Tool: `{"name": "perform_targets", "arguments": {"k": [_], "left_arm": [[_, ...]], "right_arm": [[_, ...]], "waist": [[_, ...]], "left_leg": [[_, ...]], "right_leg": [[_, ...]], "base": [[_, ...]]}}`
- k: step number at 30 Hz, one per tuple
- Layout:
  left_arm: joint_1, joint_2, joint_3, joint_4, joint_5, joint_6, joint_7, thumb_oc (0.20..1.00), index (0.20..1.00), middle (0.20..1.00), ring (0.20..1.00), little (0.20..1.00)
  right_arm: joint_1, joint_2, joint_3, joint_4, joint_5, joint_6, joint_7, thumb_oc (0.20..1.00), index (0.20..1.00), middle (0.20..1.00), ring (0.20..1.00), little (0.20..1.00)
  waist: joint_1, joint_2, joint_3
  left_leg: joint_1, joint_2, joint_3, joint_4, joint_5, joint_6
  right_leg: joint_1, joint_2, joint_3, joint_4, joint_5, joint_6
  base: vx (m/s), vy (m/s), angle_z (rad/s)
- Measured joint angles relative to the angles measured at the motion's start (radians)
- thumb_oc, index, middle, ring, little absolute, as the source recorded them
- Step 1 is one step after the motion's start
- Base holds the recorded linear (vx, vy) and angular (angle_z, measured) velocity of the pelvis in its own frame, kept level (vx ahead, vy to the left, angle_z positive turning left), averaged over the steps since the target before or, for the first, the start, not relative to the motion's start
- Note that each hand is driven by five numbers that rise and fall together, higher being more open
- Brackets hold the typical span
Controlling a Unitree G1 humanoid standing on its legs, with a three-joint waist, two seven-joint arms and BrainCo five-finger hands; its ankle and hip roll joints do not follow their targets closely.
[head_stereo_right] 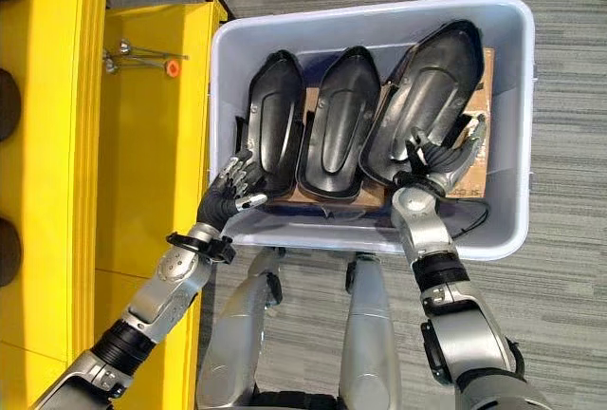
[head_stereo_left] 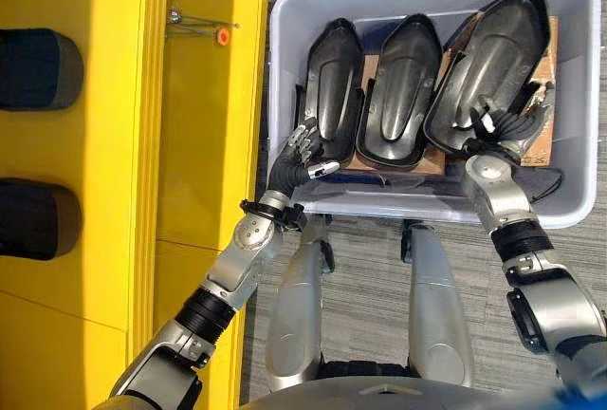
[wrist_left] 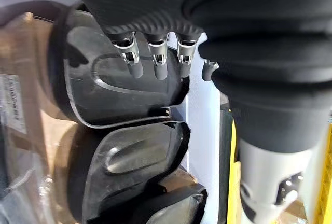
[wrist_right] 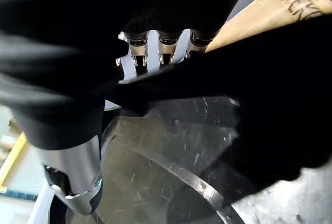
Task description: Move parts from the plastic box to the shelf.
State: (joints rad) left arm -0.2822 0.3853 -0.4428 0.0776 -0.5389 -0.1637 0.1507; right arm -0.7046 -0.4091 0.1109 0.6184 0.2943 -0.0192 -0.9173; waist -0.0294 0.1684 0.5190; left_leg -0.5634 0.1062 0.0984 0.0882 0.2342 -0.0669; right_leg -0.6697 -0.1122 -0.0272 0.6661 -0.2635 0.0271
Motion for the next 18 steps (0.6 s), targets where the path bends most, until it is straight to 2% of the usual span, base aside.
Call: {"name": "perform_targets", "arguments": {"k": [7, 11, 18], "left_arm": [[-0.016, 0.035, -0.010, 0.006, -0.004, 0.001, -0.020, 1.000, 1.000, 1.000, 1.000, 1.000], [-0.032, 0.043, -0.013, 0.006, -0.023, 0.003, -0.021, 1.000, 1.000, 1.000, 1.000, 1.000], [-0.037, 0.058, -0.019, 0.006, -0.031, 0.007, -0.022, 1.000, 1.000, 1.000, 1.000, 1.000]], "right_arm": [[-0.078, -0.038, -0.031, 0.151, 0.125, -0.076, 0.039, 1.000, 1.000, 1.000, 1.000, 1.000], [-0.106, -0.049, -0.035, 0.158, 0.167, -0.096, 0.051, 1.000, 1.000, 1.000, 1.000, 1.000], [-0.112, -0.094, -0.040, 0.187, 0.175, -0.093, 0.087, 1.000, 1.000, 1.000, 1.000, 1.000]], "waist": [[0.019, 0.000, 0.000], [0.017, 0.000, 0.000], [0.017, 0.000, 0.000]], "left_leg": [[-0.019, 0.000, -0.012, 0.023, -0.018, 0.000], [-0.057, 0.001, -0.028, 0.038, -0.028, 0.000], [-0.088, -0.001, -0.033, 0.061, -0.028, 0.001]], "right_leg": [[-0.010, -0.002, -0.008, 0.013, -0.004, -0.004], [-0.038, 0.002, -0.012, 0.017, 0.000, -0.008], [-0.055, 0.002, -0.011, 0.018, 0.012, -0.012]], "base": [[0.01, -0.028, 0.03], [0.00, -0.022, 0.03], [0.00, -0.002, 0.01]]}}
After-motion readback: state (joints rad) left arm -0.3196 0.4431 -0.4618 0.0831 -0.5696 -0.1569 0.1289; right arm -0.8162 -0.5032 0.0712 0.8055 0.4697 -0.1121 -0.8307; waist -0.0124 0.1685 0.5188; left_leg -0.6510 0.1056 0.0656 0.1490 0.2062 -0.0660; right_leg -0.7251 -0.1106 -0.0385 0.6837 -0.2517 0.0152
